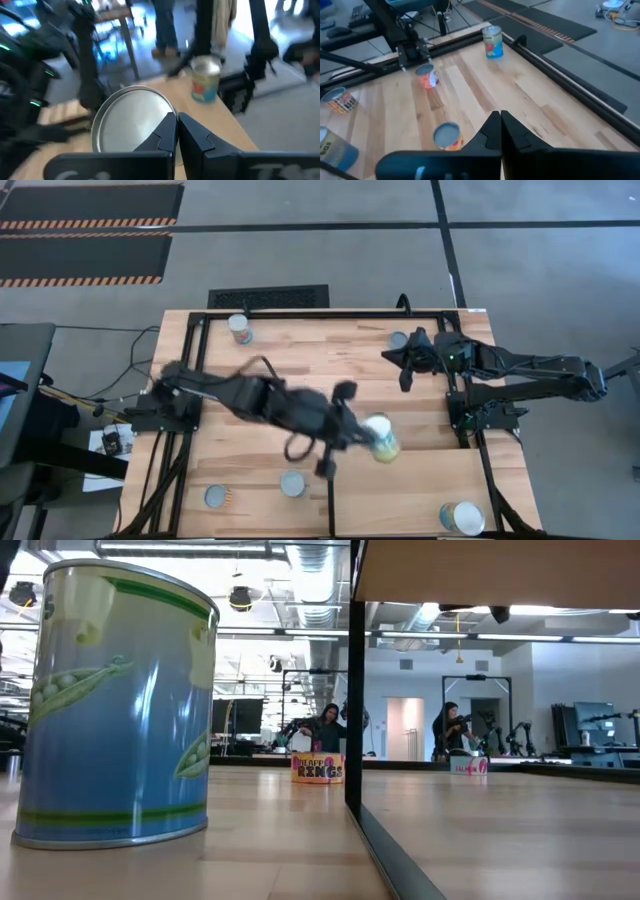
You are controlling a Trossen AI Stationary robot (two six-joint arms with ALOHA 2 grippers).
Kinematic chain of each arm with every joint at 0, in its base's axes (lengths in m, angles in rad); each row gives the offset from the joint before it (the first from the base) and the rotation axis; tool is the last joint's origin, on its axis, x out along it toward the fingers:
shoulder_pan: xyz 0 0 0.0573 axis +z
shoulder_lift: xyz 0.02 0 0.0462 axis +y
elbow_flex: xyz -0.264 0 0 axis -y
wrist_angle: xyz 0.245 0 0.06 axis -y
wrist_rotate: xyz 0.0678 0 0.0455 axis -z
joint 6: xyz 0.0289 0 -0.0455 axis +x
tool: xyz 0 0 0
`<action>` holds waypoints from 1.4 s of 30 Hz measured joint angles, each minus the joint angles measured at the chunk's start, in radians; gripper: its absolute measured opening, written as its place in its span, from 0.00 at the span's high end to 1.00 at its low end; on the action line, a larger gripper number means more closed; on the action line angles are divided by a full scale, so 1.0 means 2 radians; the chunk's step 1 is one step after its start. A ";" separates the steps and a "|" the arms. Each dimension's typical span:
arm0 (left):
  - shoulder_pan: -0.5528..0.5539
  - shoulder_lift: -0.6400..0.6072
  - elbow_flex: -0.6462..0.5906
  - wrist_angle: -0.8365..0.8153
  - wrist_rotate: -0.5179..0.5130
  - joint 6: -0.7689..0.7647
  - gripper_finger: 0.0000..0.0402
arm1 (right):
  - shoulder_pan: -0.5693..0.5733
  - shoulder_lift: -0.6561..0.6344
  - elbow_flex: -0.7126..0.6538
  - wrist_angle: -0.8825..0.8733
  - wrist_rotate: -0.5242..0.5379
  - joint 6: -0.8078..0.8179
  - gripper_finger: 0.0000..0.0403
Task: Pick and place cans onto a shelf
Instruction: Put the canned carrots on the shelf
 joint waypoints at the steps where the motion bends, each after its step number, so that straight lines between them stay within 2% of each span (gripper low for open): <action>1: -0.006 0.017 0.019 -0.006 -0.005 0.000 1.00 | 0.003 0.000 0.000 0.001 0.001 0.000 0.98; 3: -0.014 0.042 0.042 -0.015 -0.017 0.000 1.00 | 0.007 -0.002 0.000 -0.001 0.000 0.000 0.98; 6: -0.019 0.050 0.027 -0.006 -0.019 -0.019 1.00 | 0.012 -0.003 0.000 -0.002 0.000 0.000 0.98; 17: -0.022 0.082 0.024 -0.045 0.009 -0.033 1.00 | 0.016 -0.002 0.000 -0.016 0.001 0.011 0.98; 34: -0.042 0.118 0.024 -0.028 0.045 -0.038 1.00 | 0.050 -0.002 0.000 -0.010 0.001 0.026 0.98; 42: -0.044 0.121 0.024 -0.031 0.044 -0.050 0.92 | 0.056 -0.002 0.000 -0.010 0.006 0.039 0.98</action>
